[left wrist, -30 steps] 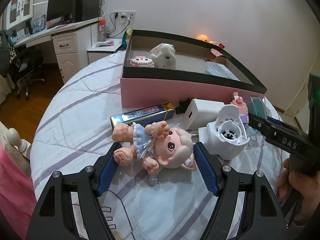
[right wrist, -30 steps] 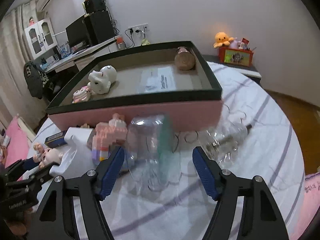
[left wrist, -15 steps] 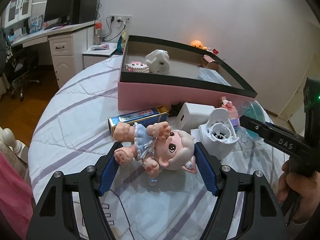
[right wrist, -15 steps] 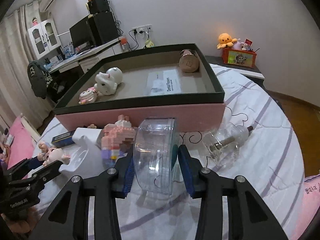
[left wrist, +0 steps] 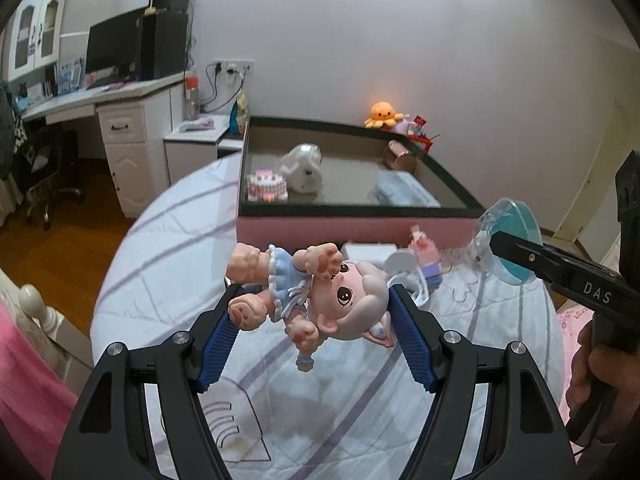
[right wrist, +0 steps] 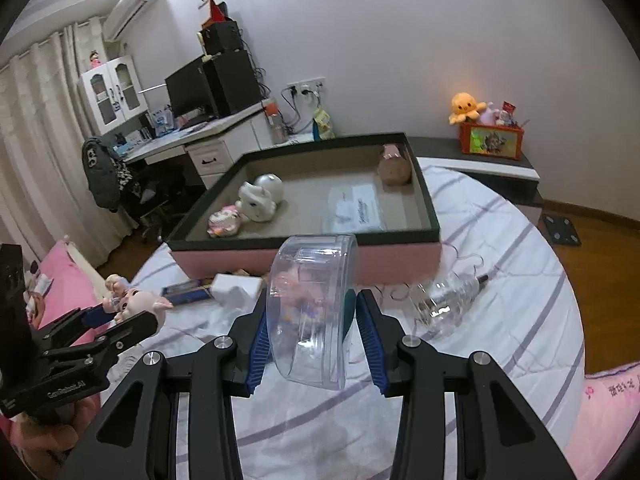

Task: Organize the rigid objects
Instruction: 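Carry doll with left tool while right tool carries clear cup into the box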

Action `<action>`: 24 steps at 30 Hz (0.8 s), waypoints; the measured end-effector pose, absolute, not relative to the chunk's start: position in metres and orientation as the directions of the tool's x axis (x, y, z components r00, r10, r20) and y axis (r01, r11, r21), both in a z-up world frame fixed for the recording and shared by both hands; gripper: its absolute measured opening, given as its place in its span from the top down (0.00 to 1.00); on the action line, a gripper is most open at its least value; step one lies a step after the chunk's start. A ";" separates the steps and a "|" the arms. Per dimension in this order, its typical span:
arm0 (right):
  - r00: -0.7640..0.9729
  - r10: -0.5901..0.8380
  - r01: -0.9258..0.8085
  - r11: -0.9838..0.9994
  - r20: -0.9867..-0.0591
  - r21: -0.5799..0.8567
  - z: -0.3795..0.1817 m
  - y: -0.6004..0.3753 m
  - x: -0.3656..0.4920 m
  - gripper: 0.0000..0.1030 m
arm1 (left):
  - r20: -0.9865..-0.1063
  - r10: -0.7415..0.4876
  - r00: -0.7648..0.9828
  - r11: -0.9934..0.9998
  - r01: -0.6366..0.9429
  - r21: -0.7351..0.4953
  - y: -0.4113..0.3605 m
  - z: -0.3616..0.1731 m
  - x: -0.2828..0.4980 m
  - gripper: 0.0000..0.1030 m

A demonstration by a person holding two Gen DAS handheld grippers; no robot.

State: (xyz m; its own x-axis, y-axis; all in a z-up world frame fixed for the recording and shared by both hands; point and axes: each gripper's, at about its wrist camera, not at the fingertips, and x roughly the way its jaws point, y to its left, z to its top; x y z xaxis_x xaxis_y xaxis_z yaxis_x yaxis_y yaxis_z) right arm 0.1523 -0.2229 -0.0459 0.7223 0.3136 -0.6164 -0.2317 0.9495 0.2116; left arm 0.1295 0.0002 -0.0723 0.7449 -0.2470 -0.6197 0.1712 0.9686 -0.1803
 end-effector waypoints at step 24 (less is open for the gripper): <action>0.665 0.287 -0.228 0.957 -0.690 0.178 -0.029 -0.225 0.320 0.59 | -0.627 -0.276 0.728 0.961 0.220 -0.168 -0.043 -0.044 0.292 0.29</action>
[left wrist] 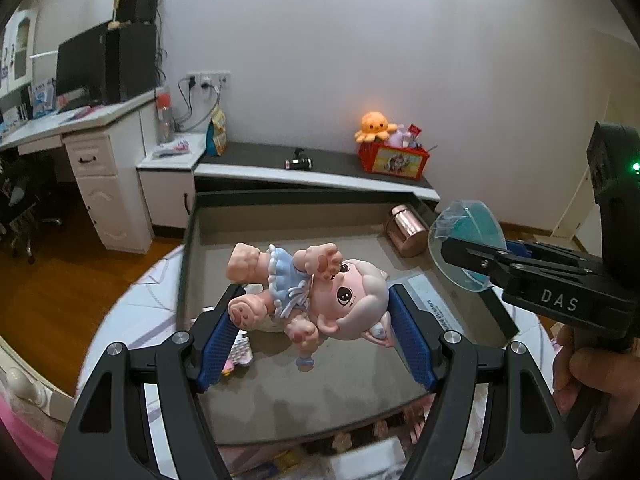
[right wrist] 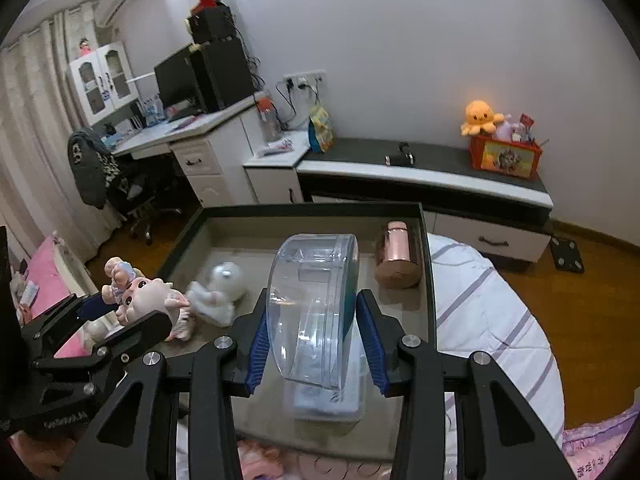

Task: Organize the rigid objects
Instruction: 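Carry doll with left tool while right tool carries clear cup into the box, then open both tools to release the items and withdraw from the box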

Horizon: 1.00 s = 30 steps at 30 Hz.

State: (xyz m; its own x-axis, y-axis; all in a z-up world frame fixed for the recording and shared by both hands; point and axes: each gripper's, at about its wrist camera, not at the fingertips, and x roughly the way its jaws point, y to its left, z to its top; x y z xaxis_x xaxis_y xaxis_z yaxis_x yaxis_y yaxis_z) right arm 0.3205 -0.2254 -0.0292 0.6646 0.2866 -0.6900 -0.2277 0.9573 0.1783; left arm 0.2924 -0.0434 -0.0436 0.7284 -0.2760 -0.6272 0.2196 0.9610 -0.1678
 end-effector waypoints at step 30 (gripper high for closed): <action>0.733 0.268 -0.179 0.963 -0.625 0.202 -0.017 -0.224 0.230 0.00 | -0.582 -0.184 0.792 0.983 0.149 -0.108 -0.020 -0.028 0.213 0.00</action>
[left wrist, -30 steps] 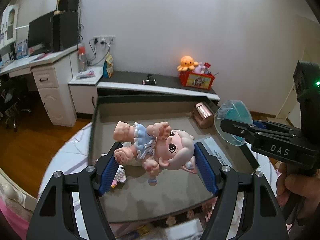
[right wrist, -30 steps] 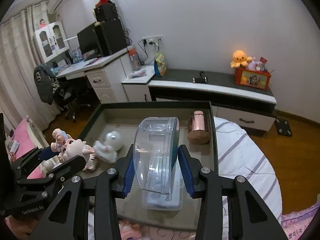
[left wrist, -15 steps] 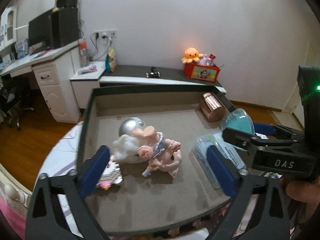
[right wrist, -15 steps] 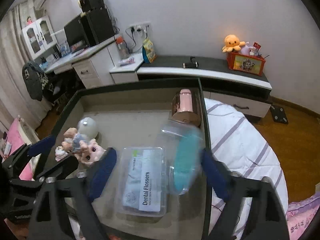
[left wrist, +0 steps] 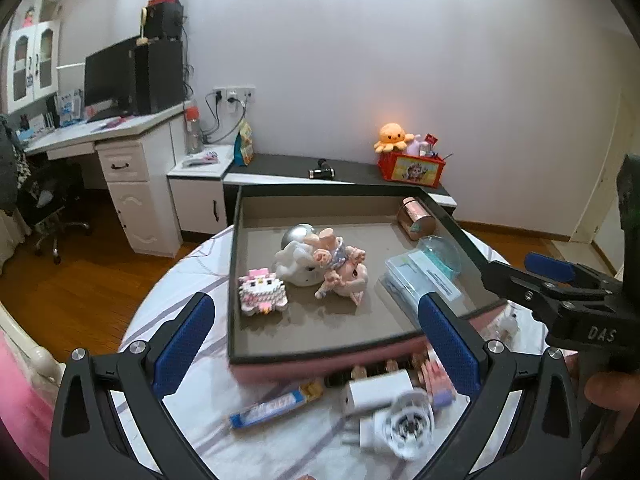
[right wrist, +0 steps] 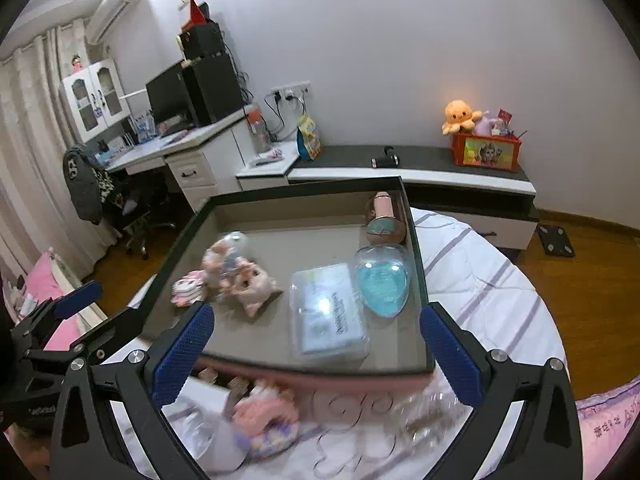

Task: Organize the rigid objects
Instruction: 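Open both tools to release the items and withdraw from the box, then grasp the blue-gold tube with left tool while right tool grasps the glass bottle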

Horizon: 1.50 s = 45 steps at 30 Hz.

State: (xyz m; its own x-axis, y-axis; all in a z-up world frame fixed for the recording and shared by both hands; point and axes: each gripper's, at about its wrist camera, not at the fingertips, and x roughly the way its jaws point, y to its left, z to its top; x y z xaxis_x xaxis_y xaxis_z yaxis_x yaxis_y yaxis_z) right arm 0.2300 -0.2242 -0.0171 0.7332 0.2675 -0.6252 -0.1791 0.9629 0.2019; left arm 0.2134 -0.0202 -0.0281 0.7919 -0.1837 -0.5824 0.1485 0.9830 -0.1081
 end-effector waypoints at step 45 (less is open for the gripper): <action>0.818 0.209 -0.111 0.972 -0.537 0.208 -0.029 -0.228 0.050 0.00 | -0.550 -0.121 0.826 0.991 0.071 -0.110 0.003 -0.037 0.047 0.00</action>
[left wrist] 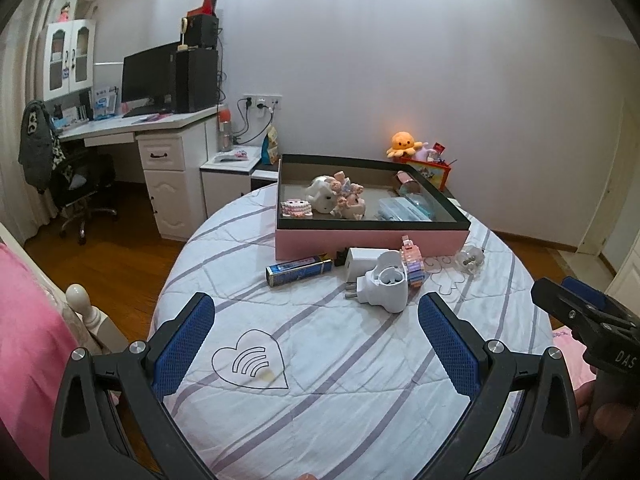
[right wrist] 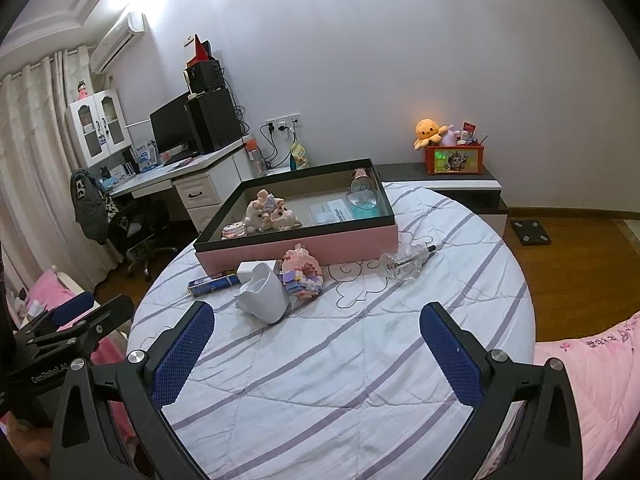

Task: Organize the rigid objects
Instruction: 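Grasp the blue-gold tube with left tool while right tool grasps the glass bottle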

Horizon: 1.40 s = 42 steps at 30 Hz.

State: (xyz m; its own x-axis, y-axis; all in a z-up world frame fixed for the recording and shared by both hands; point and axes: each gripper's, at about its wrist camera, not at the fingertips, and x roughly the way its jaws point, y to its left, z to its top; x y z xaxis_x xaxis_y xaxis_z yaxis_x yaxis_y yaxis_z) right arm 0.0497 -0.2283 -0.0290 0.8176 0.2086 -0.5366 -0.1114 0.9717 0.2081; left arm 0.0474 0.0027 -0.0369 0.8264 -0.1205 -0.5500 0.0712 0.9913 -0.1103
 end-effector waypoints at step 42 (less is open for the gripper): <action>0.673 0.053 0.032 0.994 -0.738 0.100 -0.102 -0.268 0.177 0.00 | -0.761 -0.065 0.645 0.998 0.030 -0.060 -0.003 -0.128 0.206 0.00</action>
